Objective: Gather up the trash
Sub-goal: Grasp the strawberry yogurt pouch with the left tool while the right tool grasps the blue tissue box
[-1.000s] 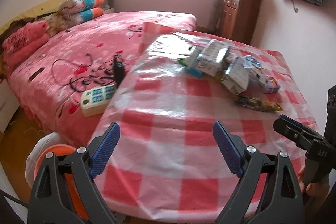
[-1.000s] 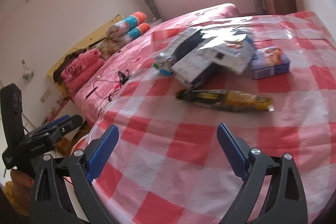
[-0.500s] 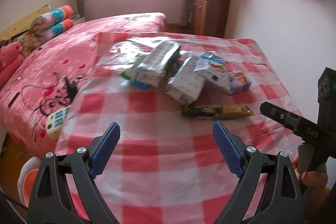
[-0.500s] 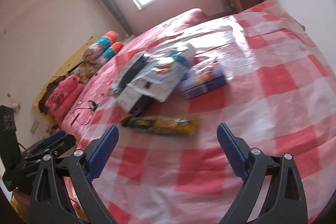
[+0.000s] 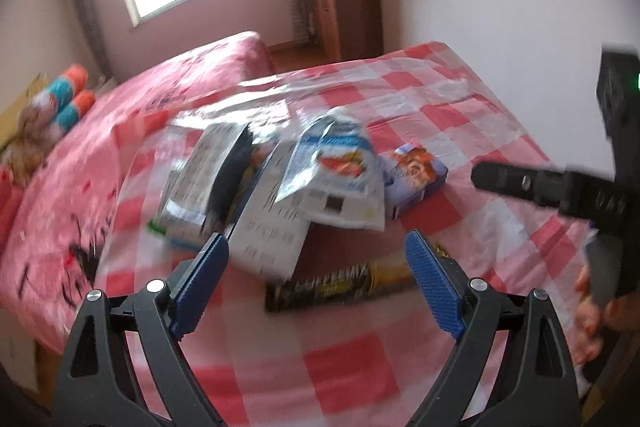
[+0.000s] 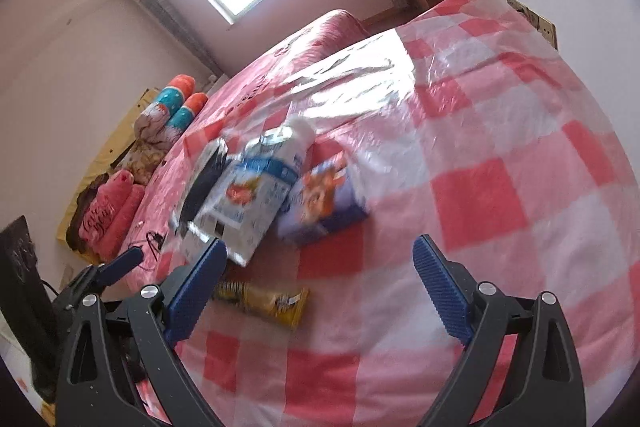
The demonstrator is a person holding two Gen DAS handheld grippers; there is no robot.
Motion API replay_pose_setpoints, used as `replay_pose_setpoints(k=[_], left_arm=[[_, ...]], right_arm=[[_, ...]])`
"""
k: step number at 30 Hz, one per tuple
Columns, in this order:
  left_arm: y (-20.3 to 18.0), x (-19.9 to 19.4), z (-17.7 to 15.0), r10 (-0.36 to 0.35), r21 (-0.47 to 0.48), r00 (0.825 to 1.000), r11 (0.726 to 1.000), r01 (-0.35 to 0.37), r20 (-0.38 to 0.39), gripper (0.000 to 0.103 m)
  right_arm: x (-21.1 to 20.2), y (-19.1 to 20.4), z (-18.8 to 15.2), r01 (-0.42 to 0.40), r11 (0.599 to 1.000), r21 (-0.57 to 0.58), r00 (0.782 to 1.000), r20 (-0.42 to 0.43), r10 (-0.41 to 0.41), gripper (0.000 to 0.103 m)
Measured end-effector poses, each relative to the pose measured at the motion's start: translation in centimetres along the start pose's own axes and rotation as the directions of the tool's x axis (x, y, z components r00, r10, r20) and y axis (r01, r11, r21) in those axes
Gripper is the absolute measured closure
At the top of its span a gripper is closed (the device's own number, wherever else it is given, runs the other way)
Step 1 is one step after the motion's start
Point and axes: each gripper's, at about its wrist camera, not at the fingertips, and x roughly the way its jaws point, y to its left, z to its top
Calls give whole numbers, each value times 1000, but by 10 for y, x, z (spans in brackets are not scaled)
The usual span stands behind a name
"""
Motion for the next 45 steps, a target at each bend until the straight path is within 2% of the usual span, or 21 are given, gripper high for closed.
replay_pose_setpoints(k=[5, 10, 16, 19, 28, 31, 34, 40, 45], left_arm=[[-19, 30, 26, 46, 110, 999, 993, -42, -29, 13], [-25, 68, 46, 74, 150, 992, 987, -58, -101, 13], [-16, 101, 69, 69, 112, 985, 992, -52, -159, 13], [-10, 118, 77, 14, 67, 977, 998, 0, -211, 13], [-15, 143, 89, 45, 96, 969, 995, -23, -241, 12], [-21, 145, 87, 84, 131, 968, 990, -53, -239, 13], [-27, 139, 81, 111, 166, 969, 983, -75, -220, 24], [-22, 119, 67, 83, 134, 974, 989, -56, -209, 24], [-12, 97, 50, 62, 72, 977, 996, -48, -204, 25]], right_arm=[[1, -5, 33, 38, 999, 24, 999, -1, -38, 10], [7, -11, 49, 50, 999, 14, 999, 9, -50, 10], [20, -21, 49, 56, 998, 11, 998, 1, -56, 10], [24, -21, 48, 61, 998, -6, 998, 2, -61, 10], [31, -25, 43, 63, 998, -11, 998, -13, -63, 10], [33, -25, 42, 64, 998, -24, 998, -14, -64, 10], [34, -23, 41, 76, 996, -43, 997, -16, -76, 10], [35, -21, 39, 67, 996, -55, 997, -21, -68, 10], [38, -15, 36, 72, 994, -86, 997, -30, -74, 10]])
